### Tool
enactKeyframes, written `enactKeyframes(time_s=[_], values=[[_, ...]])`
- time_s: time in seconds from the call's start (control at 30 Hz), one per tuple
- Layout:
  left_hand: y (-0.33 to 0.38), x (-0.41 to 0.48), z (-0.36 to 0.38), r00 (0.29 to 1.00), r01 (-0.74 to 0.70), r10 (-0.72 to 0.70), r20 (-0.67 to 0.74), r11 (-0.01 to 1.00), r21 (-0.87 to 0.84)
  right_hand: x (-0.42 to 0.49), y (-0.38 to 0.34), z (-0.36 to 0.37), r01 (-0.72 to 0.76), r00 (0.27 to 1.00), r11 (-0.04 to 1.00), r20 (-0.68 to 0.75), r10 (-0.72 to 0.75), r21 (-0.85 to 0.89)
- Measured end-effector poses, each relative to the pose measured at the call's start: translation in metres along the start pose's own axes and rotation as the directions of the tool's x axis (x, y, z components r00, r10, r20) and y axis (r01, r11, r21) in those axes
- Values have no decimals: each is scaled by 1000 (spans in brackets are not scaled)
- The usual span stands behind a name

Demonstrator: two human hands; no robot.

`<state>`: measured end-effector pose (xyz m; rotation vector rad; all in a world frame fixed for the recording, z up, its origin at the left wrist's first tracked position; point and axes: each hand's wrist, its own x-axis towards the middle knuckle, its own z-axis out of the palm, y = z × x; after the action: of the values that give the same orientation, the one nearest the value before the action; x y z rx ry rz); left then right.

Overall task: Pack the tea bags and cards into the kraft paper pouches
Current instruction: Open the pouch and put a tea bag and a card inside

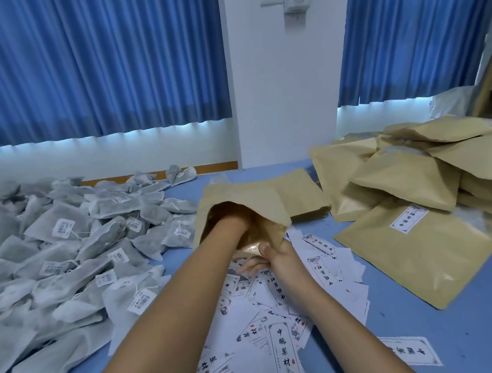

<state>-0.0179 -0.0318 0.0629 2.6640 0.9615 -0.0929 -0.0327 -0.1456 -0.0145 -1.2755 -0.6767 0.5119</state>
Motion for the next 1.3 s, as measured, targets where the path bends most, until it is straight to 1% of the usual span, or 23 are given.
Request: enactKeyframes(time_s=[0.03,0.07,0.13,0.17,0.2,0.23,0.27,0.3,0.33,0.37,0.4,0.43,0.47,0.5,0.57,0.67,0.83,0.93,1.07,1.13,1.2,1.27,1.3], values=[[1,-7,-3,999,-30,29,-14,997,-65,2,0,-1,-20,999,999,-47,21,25],[8,-19,-6,995,-97,96,-28,994,-44,6,1,-2,-40,991,996,-123,50,81],[23,-45,1,934,-325,330,-138,944,59,14,3,-10,-40,947,982,-307,96,186],[25,-54,6,833,-472,483,-269,875,107,18,3,-16,-32,922,976,-370,113,216],[21,-62,9,672,-618,604,-429,776,125,21,4,-22,-29,905,970,-405,128,243],[15,-67,9,469,-729,667,-579,662,173,23,5,-27,-31,897,965,-419,142,260],[3,-65,7,279,-786,622,-731,586,199,25,7,-32,-41,893,964,-424,153,263],[-9,-61,2,193,-807,524,-829,565,169,26,9,-35,-52,888,965,-429,163,259],[-22,-49,-2,239,-768,413,-879,634,90,27,10,-37,-66,884,964,-433,176,257],[-38,-34,-5,385,-641,296,-874,768,-23,28,12,-38,-86,881,962,-431,195,259],[-58,-12,-5,566,-413,187,-803,907,-80,28,14,-38,-115,878,960,-425,219,257],[-82,9,-2,718,-157,70,-693,985,-64,29,17,-39,-146,877,958,-416,241,246],[-107,23,5,824,46,-39,-566,999,-2,31,20,-39,-171,876,959,-411,253,225],[-132,34,14,887,174,-128,-444,983,65,32,22,-41,-182,877,962,-408,253,206],[-168,47,32,938,243,-200,-283,962,127,35,25,-43,-177,874,960,-415,254,215],[-178,52,29,954,225,-198,-225,969,100,36,22,-43,-174,867,958,-426,259,229],[-153,45,16,977,209,-212,8,970,121,31,16,-39,-163,873,971,-433,223,173],[-143,43,21,979,198,-200,-44,980,-31,29,16,-36,-149,880,975,-429,206,163],[-137,46,41,981,184,-184,-55,983,-4,23,23,-37,-146,891,966,-397,222,212],[-134,44,43,965,210,-218,-146,975,-68,23,24,-36,-145,892,962,-390,228,231],[-132,39,41,934,146,-213,-286,961,-237,23,23,-35,-134,890,957,-393,230,257],[-129,27,38,832,-94,-180,-524,886,-454,25,21,-34,-133,884,955,-404,236,266],[-126,17,34,724,-289,-144,-675,825,-486,25,21,-33,-135,883,957,-407,233,256]])
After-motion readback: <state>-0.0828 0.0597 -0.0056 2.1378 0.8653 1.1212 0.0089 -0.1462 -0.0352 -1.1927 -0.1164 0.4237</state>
